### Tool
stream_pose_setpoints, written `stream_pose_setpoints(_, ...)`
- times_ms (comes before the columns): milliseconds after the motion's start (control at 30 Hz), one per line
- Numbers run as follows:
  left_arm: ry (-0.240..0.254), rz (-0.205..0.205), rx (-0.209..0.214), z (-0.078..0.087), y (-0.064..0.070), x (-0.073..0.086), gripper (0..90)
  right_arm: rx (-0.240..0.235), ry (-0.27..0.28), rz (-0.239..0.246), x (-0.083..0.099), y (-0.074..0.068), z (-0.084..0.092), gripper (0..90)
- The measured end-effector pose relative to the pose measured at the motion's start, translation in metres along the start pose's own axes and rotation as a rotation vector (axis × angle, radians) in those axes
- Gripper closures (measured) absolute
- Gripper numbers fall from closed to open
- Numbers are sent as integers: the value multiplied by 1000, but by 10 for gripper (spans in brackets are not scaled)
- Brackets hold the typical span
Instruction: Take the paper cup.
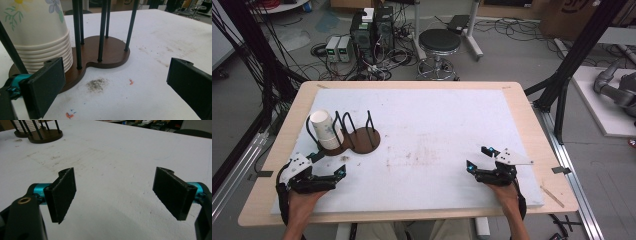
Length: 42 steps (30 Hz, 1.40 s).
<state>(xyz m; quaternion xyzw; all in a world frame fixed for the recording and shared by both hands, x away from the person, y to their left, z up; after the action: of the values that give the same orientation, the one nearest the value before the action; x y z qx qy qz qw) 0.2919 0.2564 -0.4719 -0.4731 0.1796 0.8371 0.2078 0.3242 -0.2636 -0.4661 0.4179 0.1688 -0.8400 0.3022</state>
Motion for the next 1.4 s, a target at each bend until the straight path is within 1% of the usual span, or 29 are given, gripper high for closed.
stream_pose_setpoints(100, -1, 2, 7, 0, 0, 0, 19, -3, 1, 1, 0, 0, 0, 193)
stream_pose_setpoints(167, -13, 9, 11, -1, -1, 0, 19, -7, 2, -1, 0, 0, 0, 193)
stream_pose_setpoints(367, -18, 13, 11, -1, -2, -1, 19, -15, 4, 0, 0, 0, 0, 193)
stream_pose_setpoints(433, -6, 19, 34, 0, -2, -1, 19, -16, 3, 0, 0, 0, 0, 193)
stream_pose_setpoints(467, -6, 19, 34, 0, -2, -1, 19, -16, 3, 0, 0, 0, 0, 193)
stream_pose_setpoints(500, -2, 19, 43, 0, -3, -1, 19, -16, 1, 1, 0, 0, 0, 193)
stream_pose_setpoints(567, -1, 8, 33, 2, -3, -1, 19, -20, -3, 0, 0, 0, 0, 193)
stream_pose_setpoints(700, 18, -1, 34, 9, -4, -7, 19, -22, -8, 1, 0, 1, -1, 193)
stream_pose_setpoints(733, 25, -10, 36, 14, -5, -12, 19, -22, -10, 0, 0, 1, -1, 193)
stream_pose_setpoints(767, 25, -10, 36, 14, -5, -12, 19, -22, -10, 0, 0, 1, -1, 193)
stream_pose_setpoints(900, 25, -40, 42, 25, -8, -25, 19, -24, -19, -3, -1, 1, -2, 193)
stream_pose_setpoints(1033, 17, -66, 58, 37, -14, -45, 19, -27, -17, -1, -1, 1, -2, 193)
stream_pose_setpoints(1167, 17, -97, 60, 46, -22, -68, 19, -31, -19, 0, -1, 1, -2, 193)
stream_pose_setpoints(1200, 17, -101, 61, 47, -23, -71, 19, -33, -23, 0, -1, 1, -2, 193)
stream_pose_setpoints(1233, 10, -114, 62, 48, -27, -81, 19, -33, -24, -1, -1, 1, -2, 193)
stream_pose_setpoints(1267, 10, -114, 62, 48, -27, -81, 19, -33, -24, -1, -1, 1, -2, 193)
stream_pose_setpoints(1333, 7, -122, 66, 48, -31, -90, 19, -34, -24, -1, -1, 1, -2, 193)
stream_pose_setpoints(1400, -9, -133, 72, 46, -35, -100, 19, -35, -23, 4, -1, 1, -2, 193)
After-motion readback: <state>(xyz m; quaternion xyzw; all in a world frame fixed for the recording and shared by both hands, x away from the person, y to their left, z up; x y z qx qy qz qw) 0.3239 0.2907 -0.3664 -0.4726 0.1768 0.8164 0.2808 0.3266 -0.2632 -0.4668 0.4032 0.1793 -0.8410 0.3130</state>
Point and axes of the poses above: each handheld gripper's, and its own axes: z roughly backward along the jaws, x roughly out of its underside, y roughly to its right, the point moved 4 cm from there along -z, roughly forward along the jaws, and after that the axes turned 14 degrees about -y, right-handed, at the moved point
